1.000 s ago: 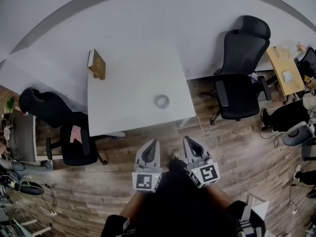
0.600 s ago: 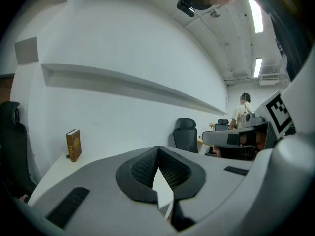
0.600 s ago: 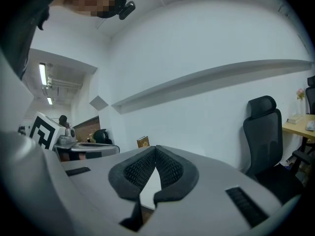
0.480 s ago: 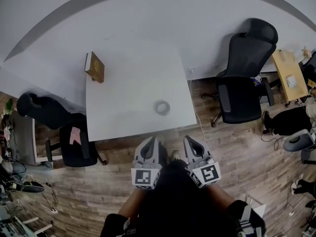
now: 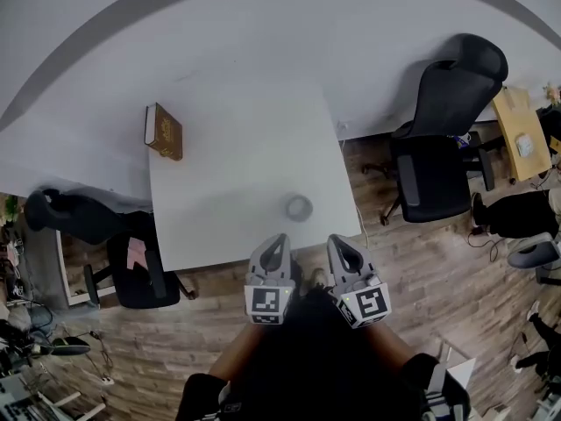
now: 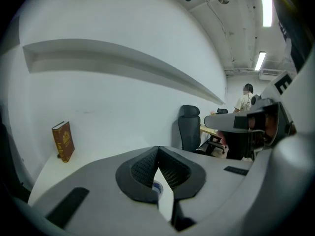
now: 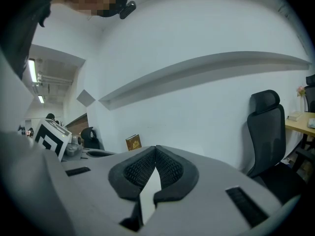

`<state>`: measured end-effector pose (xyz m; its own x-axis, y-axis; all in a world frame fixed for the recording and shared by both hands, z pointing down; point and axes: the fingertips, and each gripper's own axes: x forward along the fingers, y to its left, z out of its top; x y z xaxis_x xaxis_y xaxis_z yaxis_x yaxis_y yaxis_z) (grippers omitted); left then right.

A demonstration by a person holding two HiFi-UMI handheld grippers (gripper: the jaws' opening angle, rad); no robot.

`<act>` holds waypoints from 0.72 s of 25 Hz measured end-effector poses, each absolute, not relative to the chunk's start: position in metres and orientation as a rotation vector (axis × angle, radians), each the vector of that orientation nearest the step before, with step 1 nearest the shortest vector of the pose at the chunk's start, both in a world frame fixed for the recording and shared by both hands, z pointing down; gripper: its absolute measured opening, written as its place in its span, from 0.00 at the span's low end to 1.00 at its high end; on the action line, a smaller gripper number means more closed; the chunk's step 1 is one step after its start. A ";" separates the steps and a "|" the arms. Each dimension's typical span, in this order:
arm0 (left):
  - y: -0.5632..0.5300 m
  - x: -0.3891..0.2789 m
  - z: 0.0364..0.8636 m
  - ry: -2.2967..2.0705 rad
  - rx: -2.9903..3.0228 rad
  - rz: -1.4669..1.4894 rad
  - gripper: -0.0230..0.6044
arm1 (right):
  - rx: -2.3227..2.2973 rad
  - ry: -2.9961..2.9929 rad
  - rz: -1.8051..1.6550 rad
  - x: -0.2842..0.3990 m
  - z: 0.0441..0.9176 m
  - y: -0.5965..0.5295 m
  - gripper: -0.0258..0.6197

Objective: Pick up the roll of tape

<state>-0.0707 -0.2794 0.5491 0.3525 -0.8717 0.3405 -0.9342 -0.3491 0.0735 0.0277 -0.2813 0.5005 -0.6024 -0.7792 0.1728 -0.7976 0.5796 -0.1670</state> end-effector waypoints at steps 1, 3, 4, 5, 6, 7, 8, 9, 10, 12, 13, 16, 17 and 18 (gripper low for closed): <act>-0.287 -0.073 0.556 -1.609 2.355 0.369 0.07 | 1.365 -2.716 0.353 0.025 0.501 -0.288 0.06; -0.301 -0.076 0.572 -1.596 2.342 0.403 0.07 | 1.375 -2.705 0.361 0.021 0.504 -0.300 0.06; -0.307 -0.077 0.580 -1.586 2.336 0.422 0.07 | 1.379 -2.699 0.365 0.020 0.506 -0.306 0.06; -0.313 -0.078 0.590 -1.572 2.327 0.439 0.07 | 1.382 -2.691 0.370 0.018 0.508 -0.311 0.06; -0.319 -0.078 0.600 -1.555 2.315 0.454 0.07 | 1.385 -2.683 0.376 0.018 0.512 -0.315 0.06; -0.323 -0.078 0.610 -1.535 2.299 0.466 0.07 | 1.388 -2.674 0.383 0.018 0.515 -0.318 0.06; -0.327 -0.077 0.621 -1.515 2.281 0.476 0.07 | 1.389 -2.665 0.389 0.018 0.517 -0.321 0.06; -0.331 -0.077 0.631 -1.498 2.263 0.486 0.07 | 1.390 -2.657 0.393 0.017 0.520 -0.324 0.06; -0.335 -0.077 0.642 -1.484 2.246 0.499 0.07 | 1.391 -2.651 0.397 0.017 0.522 -0.326 0.06; -0.341 -0.077 0.664 -1.465 2.211 0.535 0.07 | 1.391 -2.641 0.405 0.016 0.525 -0.330 0.06; -0.344 -0.077 0.675 -1.456 2.191 0.552 0.07 | 1.392 -2.638 0.409 0.016 0.526 -0.332 0.06; -0.349 -0.075 0.707 -1.408 2.133 0.589 0.09 | 1.391 -2.627 0.420 0.017 0.529 -0.335 0.06; -0.350 -0.074 0.718 -1.389 2.119 0.609 0.11 | 1.388 -2.624 0.422 0.017 0.530 -0.335 0.06; -0.352 -0.072 0.730 -1.375 2.107 0.635 0.16 | 1.386 -2.622 0.423 0.017 0.530 -0.336 0.06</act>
